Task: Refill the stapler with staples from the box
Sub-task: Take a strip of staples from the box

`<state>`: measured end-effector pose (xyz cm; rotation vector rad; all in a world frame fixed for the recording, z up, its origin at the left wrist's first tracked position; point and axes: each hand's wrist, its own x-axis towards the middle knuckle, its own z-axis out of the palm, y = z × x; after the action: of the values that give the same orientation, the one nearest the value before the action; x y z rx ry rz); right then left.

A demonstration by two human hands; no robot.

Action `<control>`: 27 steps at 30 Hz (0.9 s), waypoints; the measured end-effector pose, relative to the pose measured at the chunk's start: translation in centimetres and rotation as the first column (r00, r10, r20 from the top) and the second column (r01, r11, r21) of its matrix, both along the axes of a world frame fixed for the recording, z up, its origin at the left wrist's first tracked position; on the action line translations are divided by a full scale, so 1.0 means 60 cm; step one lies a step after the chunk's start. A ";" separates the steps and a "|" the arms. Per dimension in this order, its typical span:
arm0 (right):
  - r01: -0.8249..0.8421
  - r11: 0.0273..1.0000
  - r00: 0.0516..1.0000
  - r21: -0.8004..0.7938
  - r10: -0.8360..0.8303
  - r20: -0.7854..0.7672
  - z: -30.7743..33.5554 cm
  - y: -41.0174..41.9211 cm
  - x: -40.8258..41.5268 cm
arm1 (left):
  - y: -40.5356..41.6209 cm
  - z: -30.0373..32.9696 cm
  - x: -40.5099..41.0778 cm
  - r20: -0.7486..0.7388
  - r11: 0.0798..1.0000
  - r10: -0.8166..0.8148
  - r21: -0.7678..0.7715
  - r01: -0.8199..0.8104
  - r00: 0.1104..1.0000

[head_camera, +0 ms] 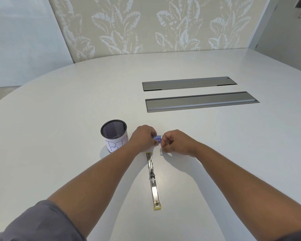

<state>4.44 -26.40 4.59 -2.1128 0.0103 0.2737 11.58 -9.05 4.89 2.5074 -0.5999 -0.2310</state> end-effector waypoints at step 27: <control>0.327 0.942 0.931 -0.072 -0.308 0.195 -0.038 -0.004 0.009 | 0.000 -0.002 0.001 -0.006 1.000 0.009 -0.005 -0.009 1.000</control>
<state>4.97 -26.66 2.30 -2.1913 0.2623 -0.1169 11.62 -9.06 4.77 2.5034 -0.5857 -0.2330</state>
